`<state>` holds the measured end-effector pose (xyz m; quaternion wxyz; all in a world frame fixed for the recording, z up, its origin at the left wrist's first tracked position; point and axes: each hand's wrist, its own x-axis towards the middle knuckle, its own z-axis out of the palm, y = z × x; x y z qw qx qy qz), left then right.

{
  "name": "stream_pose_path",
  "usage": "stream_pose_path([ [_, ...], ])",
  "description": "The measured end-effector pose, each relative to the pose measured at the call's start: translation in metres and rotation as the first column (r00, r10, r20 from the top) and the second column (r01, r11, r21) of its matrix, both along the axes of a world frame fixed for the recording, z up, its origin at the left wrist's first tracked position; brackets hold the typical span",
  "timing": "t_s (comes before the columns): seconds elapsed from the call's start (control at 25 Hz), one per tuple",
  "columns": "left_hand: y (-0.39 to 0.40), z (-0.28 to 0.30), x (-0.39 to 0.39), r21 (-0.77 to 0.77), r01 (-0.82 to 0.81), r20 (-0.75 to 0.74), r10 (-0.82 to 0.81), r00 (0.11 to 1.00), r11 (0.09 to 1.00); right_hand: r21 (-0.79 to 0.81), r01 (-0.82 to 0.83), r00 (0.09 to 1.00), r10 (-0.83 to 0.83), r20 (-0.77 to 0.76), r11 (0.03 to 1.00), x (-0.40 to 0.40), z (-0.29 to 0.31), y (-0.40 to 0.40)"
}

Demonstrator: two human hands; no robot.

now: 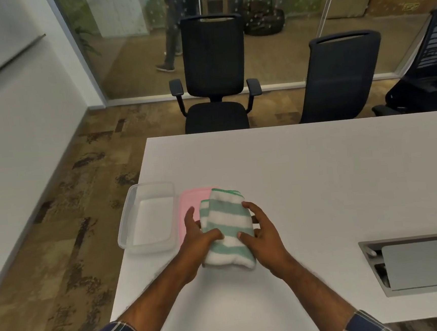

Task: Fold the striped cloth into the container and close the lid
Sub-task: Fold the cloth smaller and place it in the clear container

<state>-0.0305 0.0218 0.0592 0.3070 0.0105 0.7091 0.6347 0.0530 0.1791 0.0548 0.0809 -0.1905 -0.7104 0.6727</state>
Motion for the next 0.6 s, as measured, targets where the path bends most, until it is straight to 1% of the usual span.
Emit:
stream_pose_path([
  [0.04,-0.006,0.002,-0.004,-0.026,0.017,-0.095,-0.019,0.995,1.0,0.019,0.018,1.0,-0.017,-0.017,1.0,-0.005,0.001,-0.004],
  [0.12,-0.021,0.006,-0.011,-0.028,0.077,-0.267,-0.082,0.96,0.997,0.059,0.04,0.999,-0.038,-0.037,0.997,-0.019,0.004,-0.013],
  [0.2,-0.034,0.017,-0.019,-0.04,0.097,-0.379,-0.105,0.919,0.995,0.132,0.062,0.997,-0.056,-0.052,0.989,-0.035,0.008,-0.025],
  [0.24,-0.039,0.022,-0.025,-0.087,0.085,-0.438,-0.115,0.892,0.993,0.182,0.067,0.996,-0.055,-0.069,0.981,-0.043,0.009,-0.032],
  [0.32,-0.051,0.028,-0.039,-0.229,0.049,-0.53,-0.167,0.831,0.972,0.261,0.037,0.995,-0.012,-0.097,0.965,-0.062,0.013,-0.048],
  [0.48,-0.077,0.025,-0.075,-0.38,0.032,-0.555,-0.255,0.791,0.925,0.349,-0.073,0.993,0.099,-0.058,0.934,-0.098,0.017,-0.075],
  [0.56,-0.092,0.019,-0.097,-0.48,0.018,-0.547,-0.315,0.776,0.877,0.378,-0.181,0.981,0.193,0.007,0.908,-0.115,0.017,-0.087],
  [0.6,-0.101,0.014,-0.108,-0.533,0.013,-0.533,-0.348,0.771,0.846,0.365,-0.249,0.967,0.249,0.049,0.897,-0.124,0.015,-0.095],
])
